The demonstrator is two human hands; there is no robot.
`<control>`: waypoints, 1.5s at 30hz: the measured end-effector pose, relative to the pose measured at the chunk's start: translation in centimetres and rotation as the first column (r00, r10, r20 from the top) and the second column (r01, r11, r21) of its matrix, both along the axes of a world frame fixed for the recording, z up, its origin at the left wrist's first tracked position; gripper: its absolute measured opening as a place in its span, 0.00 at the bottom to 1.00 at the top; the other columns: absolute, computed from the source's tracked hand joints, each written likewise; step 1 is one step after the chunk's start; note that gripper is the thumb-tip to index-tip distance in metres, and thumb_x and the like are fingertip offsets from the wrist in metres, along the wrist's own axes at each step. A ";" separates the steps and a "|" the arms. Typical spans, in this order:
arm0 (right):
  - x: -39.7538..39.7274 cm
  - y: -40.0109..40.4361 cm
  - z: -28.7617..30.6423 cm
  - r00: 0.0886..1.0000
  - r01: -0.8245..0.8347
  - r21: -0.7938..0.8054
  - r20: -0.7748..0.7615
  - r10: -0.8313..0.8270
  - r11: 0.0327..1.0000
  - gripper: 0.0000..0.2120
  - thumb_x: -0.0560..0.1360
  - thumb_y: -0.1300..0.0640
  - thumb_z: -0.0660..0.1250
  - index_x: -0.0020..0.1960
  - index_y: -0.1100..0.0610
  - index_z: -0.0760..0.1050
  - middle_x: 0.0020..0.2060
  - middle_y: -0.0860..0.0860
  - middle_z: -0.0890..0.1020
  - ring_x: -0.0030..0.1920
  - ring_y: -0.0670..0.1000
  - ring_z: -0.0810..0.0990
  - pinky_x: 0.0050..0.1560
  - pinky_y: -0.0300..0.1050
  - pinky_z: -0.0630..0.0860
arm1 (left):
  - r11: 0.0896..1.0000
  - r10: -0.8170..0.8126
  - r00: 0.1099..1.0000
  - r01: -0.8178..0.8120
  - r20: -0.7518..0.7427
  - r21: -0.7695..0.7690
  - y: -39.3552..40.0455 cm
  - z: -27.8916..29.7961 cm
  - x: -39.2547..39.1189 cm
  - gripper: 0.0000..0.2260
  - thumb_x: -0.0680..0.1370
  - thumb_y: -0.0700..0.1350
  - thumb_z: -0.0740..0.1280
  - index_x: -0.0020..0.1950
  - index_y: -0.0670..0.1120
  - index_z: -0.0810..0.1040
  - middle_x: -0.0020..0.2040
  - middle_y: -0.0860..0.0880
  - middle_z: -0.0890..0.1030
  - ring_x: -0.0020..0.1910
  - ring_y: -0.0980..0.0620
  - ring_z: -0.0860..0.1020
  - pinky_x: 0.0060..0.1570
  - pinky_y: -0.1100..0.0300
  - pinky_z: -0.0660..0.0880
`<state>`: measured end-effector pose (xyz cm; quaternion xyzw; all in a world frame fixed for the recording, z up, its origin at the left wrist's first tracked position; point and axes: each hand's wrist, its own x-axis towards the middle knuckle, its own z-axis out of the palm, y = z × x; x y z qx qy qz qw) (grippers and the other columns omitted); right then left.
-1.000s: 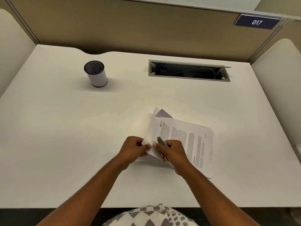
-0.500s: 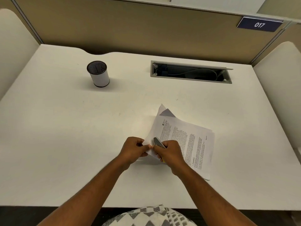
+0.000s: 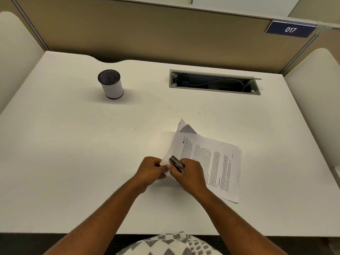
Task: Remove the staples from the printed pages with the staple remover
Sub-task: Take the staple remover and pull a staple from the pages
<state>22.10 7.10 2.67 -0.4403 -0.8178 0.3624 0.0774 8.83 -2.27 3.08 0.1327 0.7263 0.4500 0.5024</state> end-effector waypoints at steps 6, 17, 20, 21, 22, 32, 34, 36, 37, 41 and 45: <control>0.1 -0.1 0.0 0.997 -0.073 0.121 -0.008 0.074 0.990 0.11 0.75 0.47 0.72 0.38 0.49 0.75 0.29 0.41 0.72 0.28 0.43 0.72 0.32 0.31 0.61 | 1.000 -0.010 0.999 0.010 -0.030 -0.002 0.1 0.3 0.0 0.04 0.77 0.43 0.74 0.49 0.42 0.84 0.46 0.45 0.86 0.46 0.46 0.86 0.42 0.62 0.83; -0.4 0.4 -0.8 0.991 -0.078 0.050 -0.105 0.083 0.996 0.12 0.75 0.48 0.70 0.36 0.50 0.73 0.29 0.43 0.74 0.30 0.45 0.71 0.33 0.41 0.67 | 0.999 0.013 0.999 -0.015 -0.046 -0.050 -0.3 0.0 -0.3 0.11 0.76 0.39 0.74 0.33 0.46 0.81 0.31 0.52 0.82 0.37 0.49 0.84 0.49 0.51 0.85; -1.8 1.4 -0.8 0.995 -0.019 -0.058 -0.102 0.013 0.998 0.18 0.76 0.50 0.71 0.31 0.48 0.69 0.27 0.44 0.73 0.29 0.44 0.70 0.32 0.43 0.66 | 0.995 0.020 0.997 -0.027 -0.070 -0.099 -0.5 -0.6 -0.6 0.12 0.76 0.41 0.75 0.33 0.44 0.79 0.32 0.49 0.81 0.36 0.48 0.83 0.47 0.52 0.85; -2.4 1.9 -0.7 0.996 -0.008 -0.078 -0.093 0.001 0.997 0.19 0.76 0.50 0.71 0.30 0.48 0.67 0.26 0.45 0.72 0.28 0.45 0.69 0.32 0.43 0.66 | 0.994 0.016 0.997 -0.025 -0.081 -0.111 -0.5 -0.7 -0.8 0.11 0.76 0.42 0.75 0.34 0.44 0.79 0.33 0.48 0.81 0.36 0.48 0.83 0.45 0.54 0.85; -3.1 2.5 -0.5 0.997 0.000 -0.090 -0.082 -0.008 0.996 0.20 0.76 0.50 0.70 0.30 0.49 0.67 0.26 0.45 0.72 0.28 0.45 0.69 0.31 0.44 0.65 | 0.992 0.012 0.996 -0.023 -0.093 -0.123 -0.4 -0.8 -1.0 0.11 0.75 0.42 0.75 0.34 0.44 0.79 0.34 0.47 0.81 0.35 0.49 0.84 0.43 0.56 0.85; -13.1 7.4 0.7 0.999 0.026 -0.238 -0.024 -0.033 0.971 0.13 0.73 0.53 0.68 0.36 0.62 0.77 0.31 0.54 0.77 0.32 0.53 0.73 0.36 0.47 0.68 | 0.971 0.026 0.994 -0.051 -0.110 -0.235 0.2 -2.2 -2.5 0.08 0.75 0.42 0.75 0.46 0.38 0.81 0.43 0.41 0.85 0.34 0.46 0.85 0.36 0.57 0.85; -14.4 7.7 0.3 0.999 0.044 -0.262 0.000 -0.046 0.964 0.14 0.73 0.52 0.68 0.39 0.64 0.78 0.33 0.55 0.78 0.34 0.54 0.75 0.37 0.46 0.69 | 0.972 0.033 0.993 -0.058 -0.113 -0.229 0.2 -2.4 -2.5 0.09 0.74 0.42 0.75 0.48 0.37 0.82 0.45 0.39 0.85 0.35 0.45 0.86 0.38 0.54 0.85; -15.3 7.9 -0.2 0.997 0.074 -0.302 0.017 -0.072 0.950 0.16 0.73 0.52 0.69 0.41 0.66 0.79 0.33 0.55 0.79 0.34 0.55 0.76 0.38 0.47 0.70 | 0.973 0.036 0.993 -0.060 -0.111 -0.224 0.1 -2.7 -2.6 0.09 0.74 0.42 0.75 0.48 0.37 0.82 0.45 0.39 0.85 0.35 0.45 0.86 0.39 0.54 0.85; -15.6 8.0 -0.5 0.996 0.091 -0.322 0.022 -0.089 0.942 0.15 0.72 0.51 0.69 0.41 0.65 0.79 0.33 0.55 0.79 0.34 0.55 0.76 0.38 0.47 0.71 | 0.973 0.035 0.994 -0.058 -0.107 -0.223 0.1 -2.7 -2.6 0.10 0.74 0.42 0.75 0.48 0.36 0.81 0.45 0.39 0.85 0.34 0.46 0.86 0.38 0.55 0.85; -15.8 8.3 -1.1 0.992 0.125 -0.352 0.020 -0.126 0.927 0.12 0.72 0.52 0.69 0.39 0.61 0.80 0.33 0.55 0.79 0.34 0.55 0.76 0.38 0.48 0.72 | 0.975 0.014 0.995 -0.035 -0.096 -0.220 0.0 -2.9 -3.0 0.11 0.74 0.42 0.75 0.47 0.35 0.81 0.44 0.39 0.86 0.31 0.49 0.84 0.35 0.58 0.84; -15.2 9.3 -0.9 0.983 0.156 -0.350 -0.038 -0.181 0.924 0.13 0.73 0.52 0.71 0.36 0.60 0.80 0.31 0.56 0.81 0.33 0.55 0.78 0.40 0.50 0.74 | 0.978 0.000 0.996 -0.017 -0.085 -0.207 -0.1 -3.1 -3.3 0.10 0.74 0.42 0.76 0.47 0.35 0.82 0.41 0.41 0.85 0.31 0.49 0.83 0.38 0.55 0.85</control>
